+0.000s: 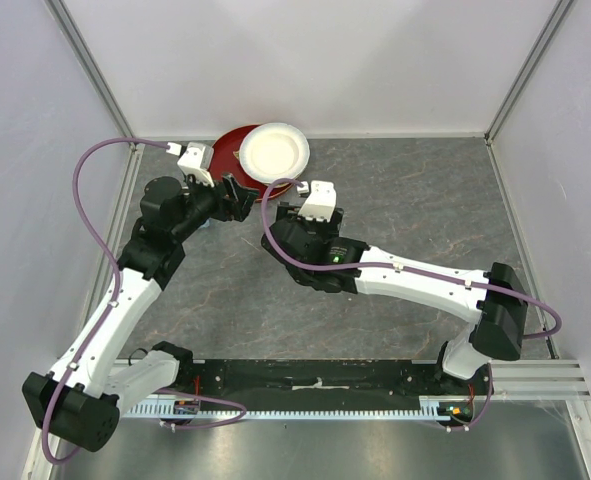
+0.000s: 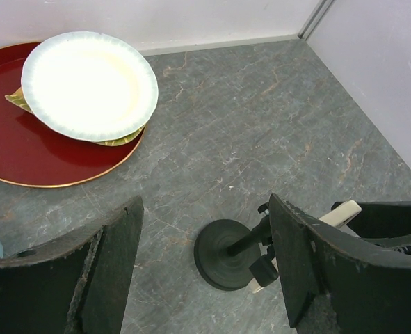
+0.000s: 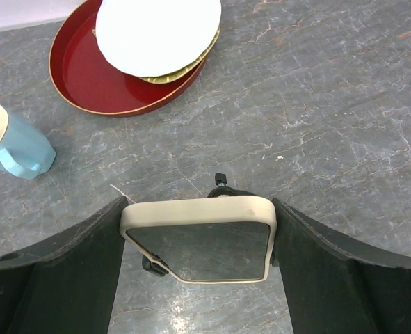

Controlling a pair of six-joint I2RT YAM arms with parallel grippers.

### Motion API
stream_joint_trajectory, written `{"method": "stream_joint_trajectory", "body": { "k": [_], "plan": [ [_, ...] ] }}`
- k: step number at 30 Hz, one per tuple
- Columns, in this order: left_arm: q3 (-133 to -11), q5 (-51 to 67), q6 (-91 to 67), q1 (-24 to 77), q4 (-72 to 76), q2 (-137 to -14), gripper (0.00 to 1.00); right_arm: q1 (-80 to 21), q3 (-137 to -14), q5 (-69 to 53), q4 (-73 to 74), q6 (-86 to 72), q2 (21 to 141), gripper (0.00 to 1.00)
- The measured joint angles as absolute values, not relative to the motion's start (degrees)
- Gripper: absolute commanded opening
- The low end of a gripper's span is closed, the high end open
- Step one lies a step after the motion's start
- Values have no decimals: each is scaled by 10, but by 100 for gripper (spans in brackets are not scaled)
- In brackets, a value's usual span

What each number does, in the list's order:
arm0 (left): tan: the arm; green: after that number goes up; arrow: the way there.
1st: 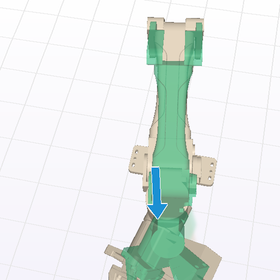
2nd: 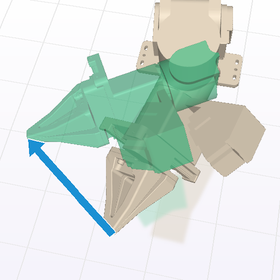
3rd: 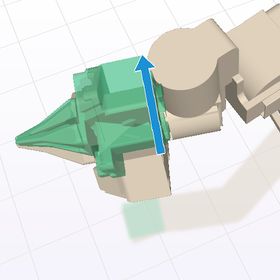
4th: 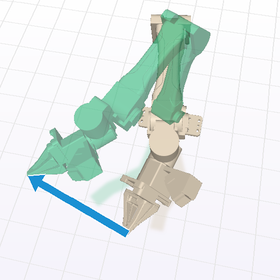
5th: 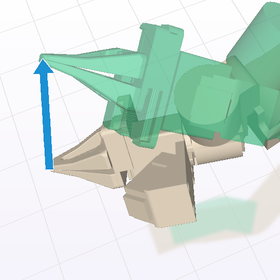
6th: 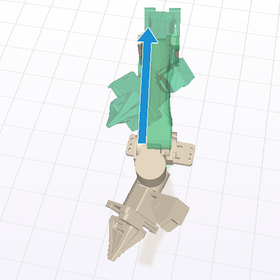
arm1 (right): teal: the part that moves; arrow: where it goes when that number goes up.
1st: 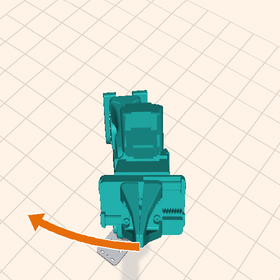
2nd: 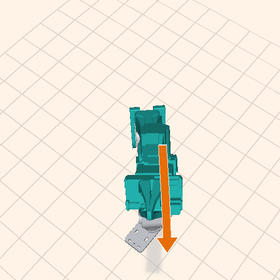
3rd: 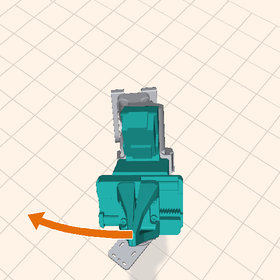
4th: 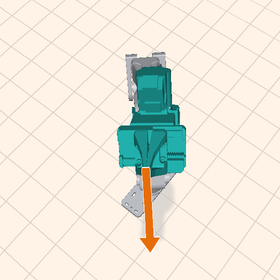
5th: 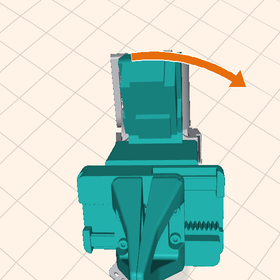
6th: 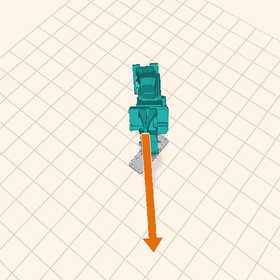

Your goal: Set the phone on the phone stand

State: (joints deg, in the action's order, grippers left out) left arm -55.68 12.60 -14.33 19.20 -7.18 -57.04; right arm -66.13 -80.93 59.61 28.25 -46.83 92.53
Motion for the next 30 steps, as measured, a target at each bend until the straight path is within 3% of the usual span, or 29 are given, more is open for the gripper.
{"method": "stream_joint_trajectory", "body": {
  "k": [15,30],
  "plan": [
    [-554,126,-147,192,-72,-575,78,-629,-809,672,367,-518,908,0],
    [-553,126,-148,192,-72,-575,78,-352,-784,755,448,-546,807,0]
  ]
}}
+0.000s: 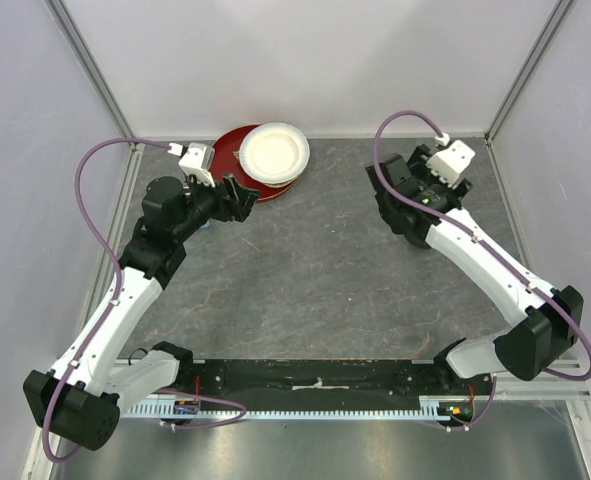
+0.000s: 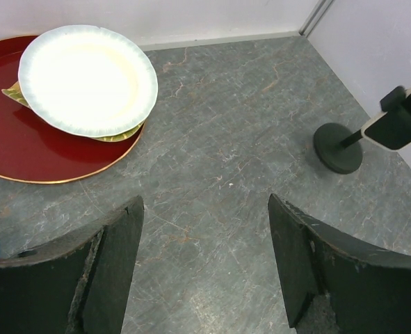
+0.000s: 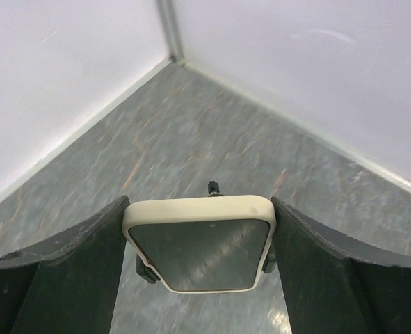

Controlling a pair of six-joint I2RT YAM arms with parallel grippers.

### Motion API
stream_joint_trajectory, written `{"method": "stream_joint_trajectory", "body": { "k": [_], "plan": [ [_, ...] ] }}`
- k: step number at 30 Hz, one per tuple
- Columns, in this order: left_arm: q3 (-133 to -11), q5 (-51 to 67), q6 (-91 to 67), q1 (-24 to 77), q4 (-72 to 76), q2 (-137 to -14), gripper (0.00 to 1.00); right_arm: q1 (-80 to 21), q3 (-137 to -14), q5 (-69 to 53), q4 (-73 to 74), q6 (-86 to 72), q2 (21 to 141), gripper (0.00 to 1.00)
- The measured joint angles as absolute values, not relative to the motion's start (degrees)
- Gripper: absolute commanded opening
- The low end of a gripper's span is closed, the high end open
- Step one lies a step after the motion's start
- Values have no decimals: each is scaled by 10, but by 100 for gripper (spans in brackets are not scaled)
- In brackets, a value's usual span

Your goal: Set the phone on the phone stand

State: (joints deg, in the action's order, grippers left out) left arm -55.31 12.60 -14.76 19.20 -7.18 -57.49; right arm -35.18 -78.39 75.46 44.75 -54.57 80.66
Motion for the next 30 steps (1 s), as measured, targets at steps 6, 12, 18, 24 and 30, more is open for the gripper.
{"method": "stream_joint_trajectory", "body": {
  "k": [6,12,18,24,30],
  "plan": [
    [-553,127,-150,192,-72,-581,77,-257,-784,778,450,-562,806,0],
    [-553,133,-155,192,-72,-594,77,-164,-784,780,447,-584,814,0],
    [-553,141,-159,192,-72,-605,77,-88,-781,767,415,-573,838,0],
    [-553,153,-164,192,-72,-626,76,-31,-776,756,335,-526,849,0],
    [-553,162,-170,192,-71,-651,75,16,-774,744,269,-507,875,0]
  ]
}}
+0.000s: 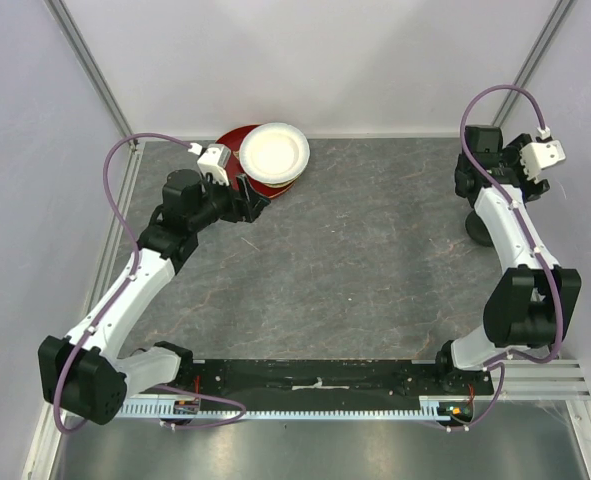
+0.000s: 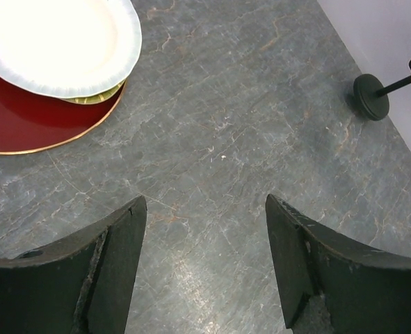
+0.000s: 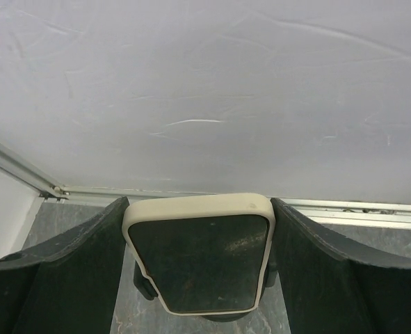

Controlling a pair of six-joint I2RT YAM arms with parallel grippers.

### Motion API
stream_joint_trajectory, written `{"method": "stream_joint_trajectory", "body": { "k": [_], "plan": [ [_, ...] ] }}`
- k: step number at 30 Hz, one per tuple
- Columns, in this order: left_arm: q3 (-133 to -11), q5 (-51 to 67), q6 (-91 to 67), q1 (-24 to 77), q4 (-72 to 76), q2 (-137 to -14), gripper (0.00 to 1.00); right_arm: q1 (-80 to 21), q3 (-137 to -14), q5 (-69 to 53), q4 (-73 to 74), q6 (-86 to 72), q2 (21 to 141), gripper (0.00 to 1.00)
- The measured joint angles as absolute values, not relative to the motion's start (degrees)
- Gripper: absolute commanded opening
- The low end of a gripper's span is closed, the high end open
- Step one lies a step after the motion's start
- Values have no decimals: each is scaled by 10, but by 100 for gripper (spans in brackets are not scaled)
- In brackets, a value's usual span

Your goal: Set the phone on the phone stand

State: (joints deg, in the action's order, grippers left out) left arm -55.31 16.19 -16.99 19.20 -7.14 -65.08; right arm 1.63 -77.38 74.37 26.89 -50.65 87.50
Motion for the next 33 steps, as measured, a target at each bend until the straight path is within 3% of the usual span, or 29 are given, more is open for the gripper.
{"method": "stream_joint_trajectory", "body": {
  "k": [33],
  "plan": [
    [-543,151,-171,221,-54,-707,69,27,-819,822,211,-486,995,0]
  ]
}}
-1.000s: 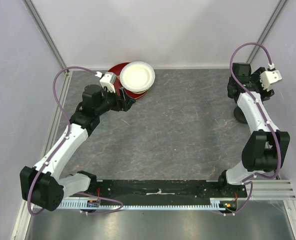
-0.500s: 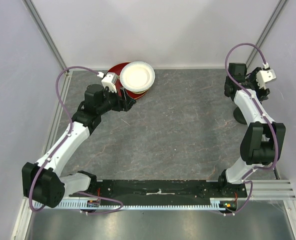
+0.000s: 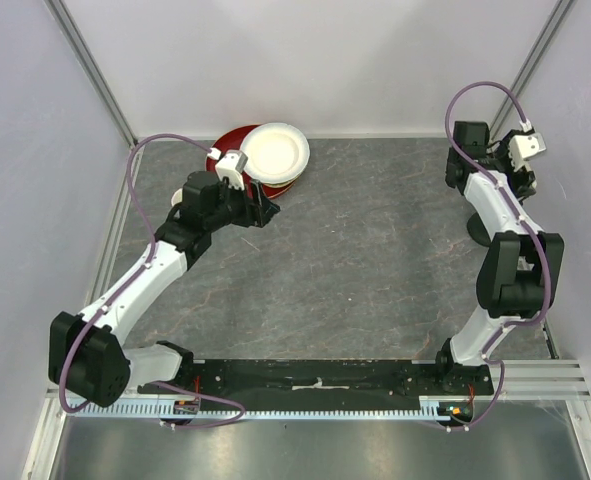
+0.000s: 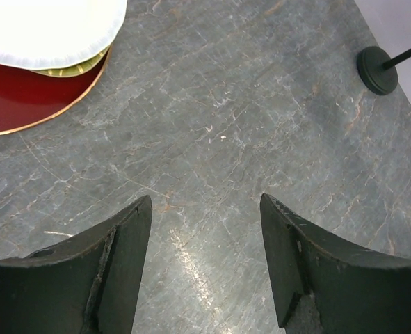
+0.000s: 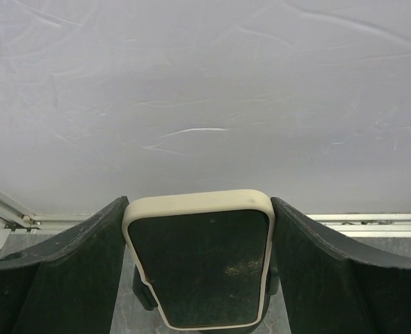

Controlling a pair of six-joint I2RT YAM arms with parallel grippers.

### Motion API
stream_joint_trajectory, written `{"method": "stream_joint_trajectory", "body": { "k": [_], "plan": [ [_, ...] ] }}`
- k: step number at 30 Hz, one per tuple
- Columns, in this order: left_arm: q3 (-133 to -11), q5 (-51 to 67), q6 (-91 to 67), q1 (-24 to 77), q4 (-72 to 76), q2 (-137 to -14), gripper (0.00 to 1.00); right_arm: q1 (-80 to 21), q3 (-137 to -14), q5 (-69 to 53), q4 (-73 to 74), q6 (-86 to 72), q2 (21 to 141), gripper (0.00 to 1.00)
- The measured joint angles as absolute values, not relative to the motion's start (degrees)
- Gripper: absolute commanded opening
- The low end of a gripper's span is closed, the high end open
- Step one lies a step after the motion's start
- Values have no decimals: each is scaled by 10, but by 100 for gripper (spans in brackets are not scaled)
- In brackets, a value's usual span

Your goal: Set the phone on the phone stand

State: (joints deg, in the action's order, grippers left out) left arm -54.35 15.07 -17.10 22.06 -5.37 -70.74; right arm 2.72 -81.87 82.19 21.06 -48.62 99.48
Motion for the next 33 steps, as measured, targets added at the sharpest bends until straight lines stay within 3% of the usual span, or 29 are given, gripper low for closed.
{"method": "stream_joint_trajectory", "body": {
  "k": [17,18,19,21,22,24,25,27,28,33],
  "plan": [
    [-542,135,-171,243,-43,-720,69,26,-853,855,206,-498,1039,0],
    [-542,135,-171,244,-42,-720,69,26,-853,856,206,-500,1039,3],
    [-542,135,-171,245,-42,-720,69,26,-853,856,206,-500,1039,16],
    [-542,135,-171,246,-42,-721,69,26,-853,856,206,-501,1039,29],
    [-542,135,-171,246,-42,-721,69,26,-853,856,207,-501,1039,41],
    [-542,135,-171,246,-42,-721,69,26,-854,856,207,-501,1039,51],
    [-542,135,-171,246,-42,-721,69,26,-854,856,208,-501,1039,67],
    [-542,135,-171,246,-41,-721,69,26,-854,856,208,-501,1039,82],
    [-542,135,-171,246,-42,-721,69,26,-854,856,208,-501,1039,95],
    [-542,135,-171,246,-42,-721,69,27,-854,853,196,-522,1039,98]
  ]
}}
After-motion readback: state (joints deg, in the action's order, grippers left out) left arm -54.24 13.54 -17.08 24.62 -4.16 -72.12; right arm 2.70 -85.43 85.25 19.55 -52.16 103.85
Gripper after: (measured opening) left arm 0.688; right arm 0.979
